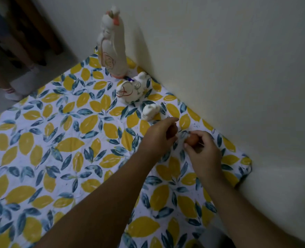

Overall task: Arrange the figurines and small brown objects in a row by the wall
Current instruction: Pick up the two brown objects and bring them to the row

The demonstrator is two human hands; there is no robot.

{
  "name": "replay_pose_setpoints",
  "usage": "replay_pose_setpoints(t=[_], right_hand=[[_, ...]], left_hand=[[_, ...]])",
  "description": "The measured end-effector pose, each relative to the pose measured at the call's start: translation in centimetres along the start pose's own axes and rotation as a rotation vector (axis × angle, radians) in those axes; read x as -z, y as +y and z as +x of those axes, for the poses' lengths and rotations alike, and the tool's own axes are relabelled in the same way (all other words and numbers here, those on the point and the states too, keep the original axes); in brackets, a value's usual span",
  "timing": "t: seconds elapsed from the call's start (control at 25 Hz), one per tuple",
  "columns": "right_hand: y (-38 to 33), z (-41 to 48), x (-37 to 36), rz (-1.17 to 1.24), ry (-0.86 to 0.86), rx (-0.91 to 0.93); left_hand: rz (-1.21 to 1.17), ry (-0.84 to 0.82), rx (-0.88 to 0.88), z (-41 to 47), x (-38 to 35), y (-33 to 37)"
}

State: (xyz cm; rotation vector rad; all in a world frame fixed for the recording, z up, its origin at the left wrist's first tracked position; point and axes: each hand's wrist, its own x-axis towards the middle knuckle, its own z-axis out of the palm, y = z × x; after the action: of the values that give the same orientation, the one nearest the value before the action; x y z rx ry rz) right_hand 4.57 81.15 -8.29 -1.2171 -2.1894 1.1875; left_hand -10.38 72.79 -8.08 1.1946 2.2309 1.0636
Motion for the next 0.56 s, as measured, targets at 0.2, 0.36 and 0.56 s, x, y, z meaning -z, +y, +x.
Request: replay_pose_setpoints(t=[0.2, 0.36, 0.56], right_hand=[[0.5, 0.2, -0.4, -0.024, -0.005, -0.002], [0.4, 0.2, -0.5, -0.037, -0.013, 0.008], [0.9, -0.5, -0.5, -0.054, -0.038, 0.014]], left_hand=[[-0.061, 0.081, 0.036, -0.7, -0.6, -0.6], [-0.156, 0.128, 0.14, -1.4, -0.9, -0.3], [-0.149, 0.162, 0.162, -1.5, -1.2, -0.2]])
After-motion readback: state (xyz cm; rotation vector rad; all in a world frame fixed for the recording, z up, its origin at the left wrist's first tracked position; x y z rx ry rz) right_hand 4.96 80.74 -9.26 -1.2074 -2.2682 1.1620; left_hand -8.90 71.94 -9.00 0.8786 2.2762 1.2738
